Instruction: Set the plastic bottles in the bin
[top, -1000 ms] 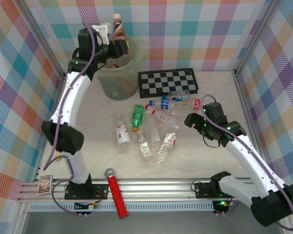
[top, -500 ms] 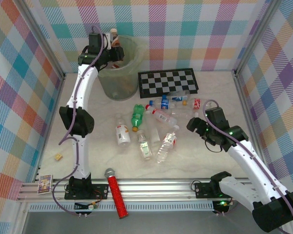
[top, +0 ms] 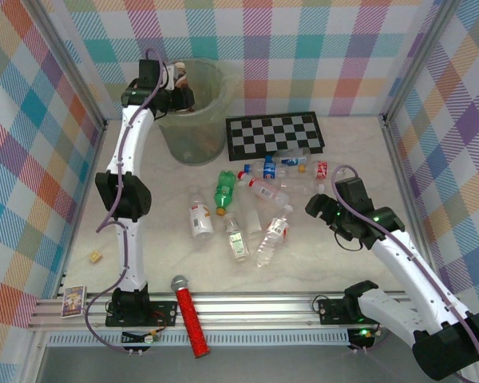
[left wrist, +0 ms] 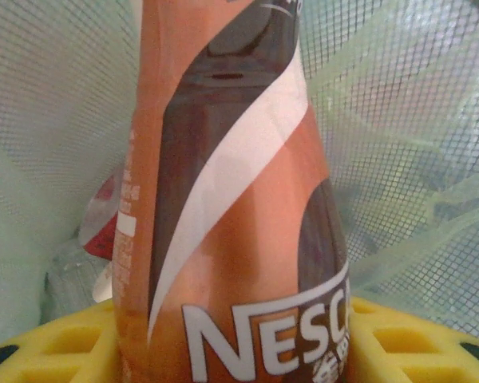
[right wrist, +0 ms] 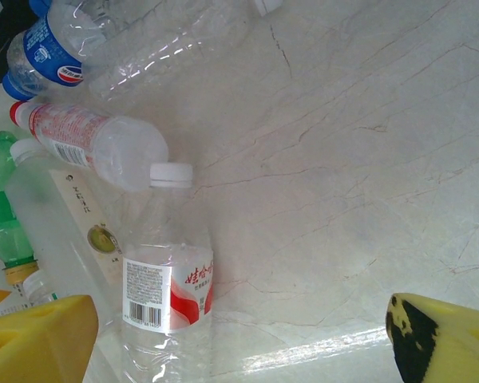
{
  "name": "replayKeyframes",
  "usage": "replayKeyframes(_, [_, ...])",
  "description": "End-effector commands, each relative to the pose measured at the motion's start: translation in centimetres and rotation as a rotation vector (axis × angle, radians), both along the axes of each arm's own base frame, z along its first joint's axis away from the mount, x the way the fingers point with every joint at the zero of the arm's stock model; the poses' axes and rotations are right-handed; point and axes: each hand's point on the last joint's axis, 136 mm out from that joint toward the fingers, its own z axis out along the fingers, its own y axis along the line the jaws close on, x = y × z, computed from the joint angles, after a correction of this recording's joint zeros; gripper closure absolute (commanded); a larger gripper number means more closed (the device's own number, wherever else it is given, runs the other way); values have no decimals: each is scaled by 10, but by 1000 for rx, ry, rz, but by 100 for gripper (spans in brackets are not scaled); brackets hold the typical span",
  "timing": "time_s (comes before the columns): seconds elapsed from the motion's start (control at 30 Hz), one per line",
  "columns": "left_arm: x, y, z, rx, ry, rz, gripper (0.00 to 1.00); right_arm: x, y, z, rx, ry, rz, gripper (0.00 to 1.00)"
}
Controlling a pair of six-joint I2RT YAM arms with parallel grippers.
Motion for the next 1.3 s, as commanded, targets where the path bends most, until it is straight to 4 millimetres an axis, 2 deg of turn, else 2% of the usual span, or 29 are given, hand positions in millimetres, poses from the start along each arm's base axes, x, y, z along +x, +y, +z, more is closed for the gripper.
replayKeyframes(0.0, [-5,-5,-2,3,18,-34,43,-1,0,0,9,-2,-19,6])
replayKeyframes(0.33, [-7,-11,9,-20,-8,-62,19,0,-2,6,25,-17,-57,6])
replayKeyframes(0.57, [-9,-14,27,-32,-50,-73,16,2,-9,13,18,-24,-110,6])
replayKeyframes(0.7, [-15,-19,46,-42,-88,-98,16,9,-7,26,11,-29,-86,6])
replayKeyframes(0.8, [-21,-19,60,-24,-115,-108,15,15,-10,28,9,-10,-121,6])
replayKeyframes(1.07, [-44,-16,106,3,-202,-130,10,28,-38,23,142,69,-428,6])
replayKeyframes(1.27, [-64,-19,143,12,-288,-156,2,49,-65,21,198,75,-580,5])
